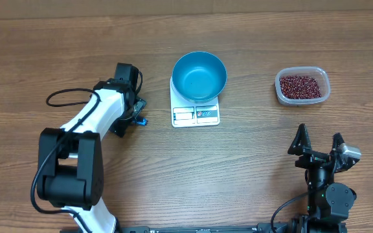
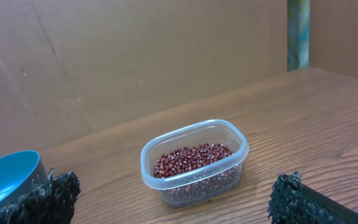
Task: Scoop item into bowl and weigh 150g on scale
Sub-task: 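Move the left gripper down over the red measuring cup, then grasp the red cup's blue handle with the left gripper and lift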
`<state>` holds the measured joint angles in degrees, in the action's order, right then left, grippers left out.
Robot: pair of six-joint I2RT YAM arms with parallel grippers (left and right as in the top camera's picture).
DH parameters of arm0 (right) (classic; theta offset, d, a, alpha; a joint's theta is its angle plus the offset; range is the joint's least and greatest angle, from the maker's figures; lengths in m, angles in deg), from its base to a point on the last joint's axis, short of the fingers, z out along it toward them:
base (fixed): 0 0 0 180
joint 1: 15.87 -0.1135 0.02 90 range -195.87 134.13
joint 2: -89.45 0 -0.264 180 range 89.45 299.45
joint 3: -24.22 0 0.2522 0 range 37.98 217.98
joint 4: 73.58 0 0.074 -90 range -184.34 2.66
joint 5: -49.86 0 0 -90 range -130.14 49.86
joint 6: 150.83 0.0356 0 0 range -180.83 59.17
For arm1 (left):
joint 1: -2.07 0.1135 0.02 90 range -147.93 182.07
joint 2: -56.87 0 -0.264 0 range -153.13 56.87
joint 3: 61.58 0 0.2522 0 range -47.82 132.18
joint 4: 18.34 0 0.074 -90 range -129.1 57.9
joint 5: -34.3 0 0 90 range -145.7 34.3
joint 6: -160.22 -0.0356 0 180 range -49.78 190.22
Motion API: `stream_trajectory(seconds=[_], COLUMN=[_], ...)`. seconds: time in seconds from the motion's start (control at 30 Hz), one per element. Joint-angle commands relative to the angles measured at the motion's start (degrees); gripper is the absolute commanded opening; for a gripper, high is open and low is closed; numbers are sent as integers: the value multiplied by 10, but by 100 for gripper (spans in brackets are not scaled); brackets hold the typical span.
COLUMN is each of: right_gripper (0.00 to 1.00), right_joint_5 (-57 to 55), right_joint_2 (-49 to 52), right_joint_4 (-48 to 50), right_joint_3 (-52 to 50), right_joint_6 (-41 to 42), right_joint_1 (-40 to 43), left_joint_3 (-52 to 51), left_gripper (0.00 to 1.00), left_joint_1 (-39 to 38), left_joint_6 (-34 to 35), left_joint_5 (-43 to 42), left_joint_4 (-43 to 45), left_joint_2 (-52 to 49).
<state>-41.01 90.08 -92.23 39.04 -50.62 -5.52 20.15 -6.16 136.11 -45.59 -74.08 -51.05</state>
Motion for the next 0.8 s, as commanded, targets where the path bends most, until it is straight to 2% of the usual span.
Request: stream_trajectory(seconds=[0.0, 0.07, 0.17, 0.77], right_gripper=[100, 100, 100, 100], right_joint_5=[-6, -6, -6, -6], right_joint_2=[-5, -5, -5, -5], right_joint_4=[3, 3, 3, 3], right_joint_3=[-6, -6, -6, -6], right_joint_6=[-5, -5, -5, -5], right_joint_1=[-3, -3, -3, -3], left_joint_3=[9, 9, 9, 9], left_gripper=[84, 81, 72, 43], left_joint_1=[4, 6, 8, 11], left_joint_6=[-5, -6, -17, -38], left_joint_5=[6, 5, 5, 6], left_joint_4=[7, 8, 14, 15], left_joint_2=[-13, -14, -15, -15])
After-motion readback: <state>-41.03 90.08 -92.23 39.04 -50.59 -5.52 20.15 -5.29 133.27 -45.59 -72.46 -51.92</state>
